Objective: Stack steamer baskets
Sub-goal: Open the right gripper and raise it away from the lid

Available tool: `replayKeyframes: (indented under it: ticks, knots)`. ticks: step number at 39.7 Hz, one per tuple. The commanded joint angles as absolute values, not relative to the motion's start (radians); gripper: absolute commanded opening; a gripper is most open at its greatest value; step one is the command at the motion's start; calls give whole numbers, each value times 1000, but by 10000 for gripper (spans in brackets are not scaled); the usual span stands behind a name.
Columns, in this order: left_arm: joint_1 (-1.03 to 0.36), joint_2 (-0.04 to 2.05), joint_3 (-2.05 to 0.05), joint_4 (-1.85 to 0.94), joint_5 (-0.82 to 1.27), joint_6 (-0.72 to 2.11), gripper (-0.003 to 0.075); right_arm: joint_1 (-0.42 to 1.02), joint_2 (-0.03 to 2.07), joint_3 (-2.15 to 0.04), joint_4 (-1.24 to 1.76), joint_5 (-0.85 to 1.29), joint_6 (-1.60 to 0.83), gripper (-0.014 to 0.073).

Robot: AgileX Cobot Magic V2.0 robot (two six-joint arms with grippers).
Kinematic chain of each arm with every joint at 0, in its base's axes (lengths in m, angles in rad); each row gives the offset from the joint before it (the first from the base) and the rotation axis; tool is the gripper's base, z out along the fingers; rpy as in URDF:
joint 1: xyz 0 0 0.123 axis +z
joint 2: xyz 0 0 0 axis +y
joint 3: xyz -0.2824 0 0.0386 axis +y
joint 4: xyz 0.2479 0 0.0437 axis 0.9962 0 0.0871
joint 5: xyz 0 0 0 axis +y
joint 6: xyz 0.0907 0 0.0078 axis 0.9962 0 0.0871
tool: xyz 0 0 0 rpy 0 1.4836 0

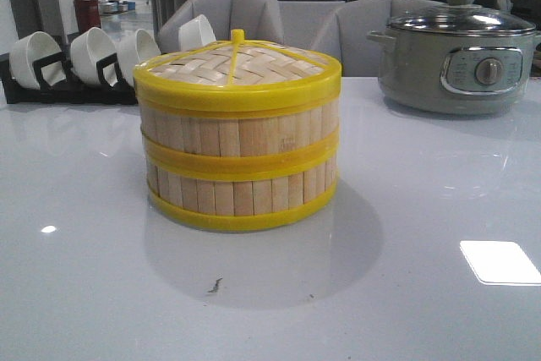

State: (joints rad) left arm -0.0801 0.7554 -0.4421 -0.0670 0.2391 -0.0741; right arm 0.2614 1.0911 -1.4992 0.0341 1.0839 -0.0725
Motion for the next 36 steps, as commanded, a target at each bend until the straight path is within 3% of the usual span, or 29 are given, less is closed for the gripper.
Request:
replayKeyframes:
  ticks: [1,23,36]
  knots:
    - [-78,754,-470,-70,155,-78,85,255,985,-1436,19,974,-67,245]
    - [-78,754,-470,-70,153,-78,85,255,664,-910,17,803,-38,245]
    - [-78,754,-470,-68,153,-78,85,255,646,-847,14,723,-38,245]
